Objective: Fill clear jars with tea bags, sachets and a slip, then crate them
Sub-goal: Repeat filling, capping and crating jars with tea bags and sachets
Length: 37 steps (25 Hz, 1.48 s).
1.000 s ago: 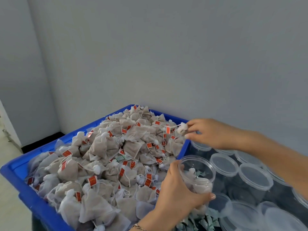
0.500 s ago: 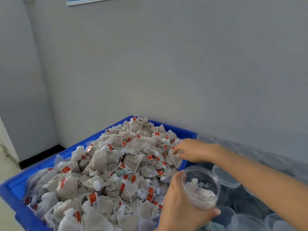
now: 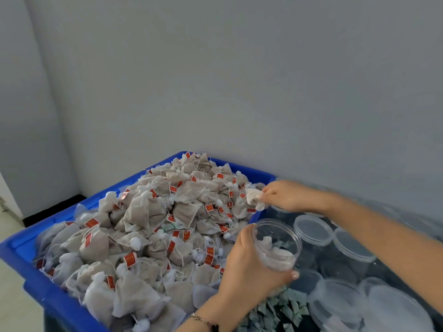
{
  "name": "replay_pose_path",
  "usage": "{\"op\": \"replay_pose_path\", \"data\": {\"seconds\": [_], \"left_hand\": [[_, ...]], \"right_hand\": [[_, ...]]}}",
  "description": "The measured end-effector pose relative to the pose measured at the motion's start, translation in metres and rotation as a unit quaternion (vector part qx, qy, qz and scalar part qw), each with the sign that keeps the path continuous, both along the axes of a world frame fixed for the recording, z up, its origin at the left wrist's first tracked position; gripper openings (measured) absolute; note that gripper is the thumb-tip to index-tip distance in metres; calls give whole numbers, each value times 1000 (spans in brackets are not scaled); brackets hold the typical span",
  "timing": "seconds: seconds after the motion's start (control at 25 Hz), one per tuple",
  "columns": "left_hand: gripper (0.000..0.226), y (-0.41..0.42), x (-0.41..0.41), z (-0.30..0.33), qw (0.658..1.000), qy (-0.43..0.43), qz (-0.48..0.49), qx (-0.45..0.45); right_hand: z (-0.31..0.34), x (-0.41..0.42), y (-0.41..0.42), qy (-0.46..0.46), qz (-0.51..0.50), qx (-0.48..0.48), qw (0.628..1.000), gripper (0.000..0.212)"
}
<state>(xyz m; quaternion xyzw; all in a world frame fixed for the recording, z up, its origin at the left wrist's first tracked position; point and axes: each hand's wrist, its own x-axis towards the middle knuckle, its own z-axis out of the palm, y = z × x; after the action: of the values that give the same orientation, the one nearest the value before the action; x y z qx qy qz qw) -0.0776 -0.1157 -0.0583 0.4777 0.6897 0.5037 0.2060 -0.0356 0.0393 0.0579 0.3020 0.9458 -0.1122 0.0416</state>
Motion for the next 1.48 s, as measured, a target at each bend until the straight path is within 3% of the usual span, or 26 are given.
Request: {"op": "replay_pose_path", "data": {"seconds": [0.16, 0.36, 0.56, 0.76, 0.84, 0.96, 1.08, 1.16, 1.28, 1.48], "left_hand": [[106, -2, 1, 1, 1000, -11, 9, -1], [97, -3, 2, 0, 999, -32, 9, 10], [101, -14, 7, 3, 999, 31, 6, 34], [105, -28, 24, 13, 996, 80, -27, 14], [99, -41, 36, 3, 998, 66, -16, 8], [88, -67, 54, -16, 999, 5, 25, 21], [89, -79, 61, -34, 998, -32, 58, 19], [89, -85, 61, -41, 997, -31, 69, 13], [90, -90, 60, -48, 997, -18, 74, 10], [94, -88, 70, -52, 998, -16, 62, 6]], "right_hand": [[32, 69, -44, 88, 49, 3, 995, 33], [20, 95, -81, 14, 97, -16, 995, 38], [13, 161, -95, 163, 13, 39, 986, 29], [-55, 233, -109, 69, -81, 9, 994, 28], [-91, 240, -114, 34, -101, -26, 994, 34], [-131, 219, -114, 58, -113, -48, 991, 41], [-158, 187, -108, 8, -117, -14, 993, 36], [-171, 178, -105, -30, -108, 16, 994, 17], [-179, 176, -103, -24, -112, 44, 992, 7], [-183, 177, -103, -5, -143, 57, 988, 10]]}}
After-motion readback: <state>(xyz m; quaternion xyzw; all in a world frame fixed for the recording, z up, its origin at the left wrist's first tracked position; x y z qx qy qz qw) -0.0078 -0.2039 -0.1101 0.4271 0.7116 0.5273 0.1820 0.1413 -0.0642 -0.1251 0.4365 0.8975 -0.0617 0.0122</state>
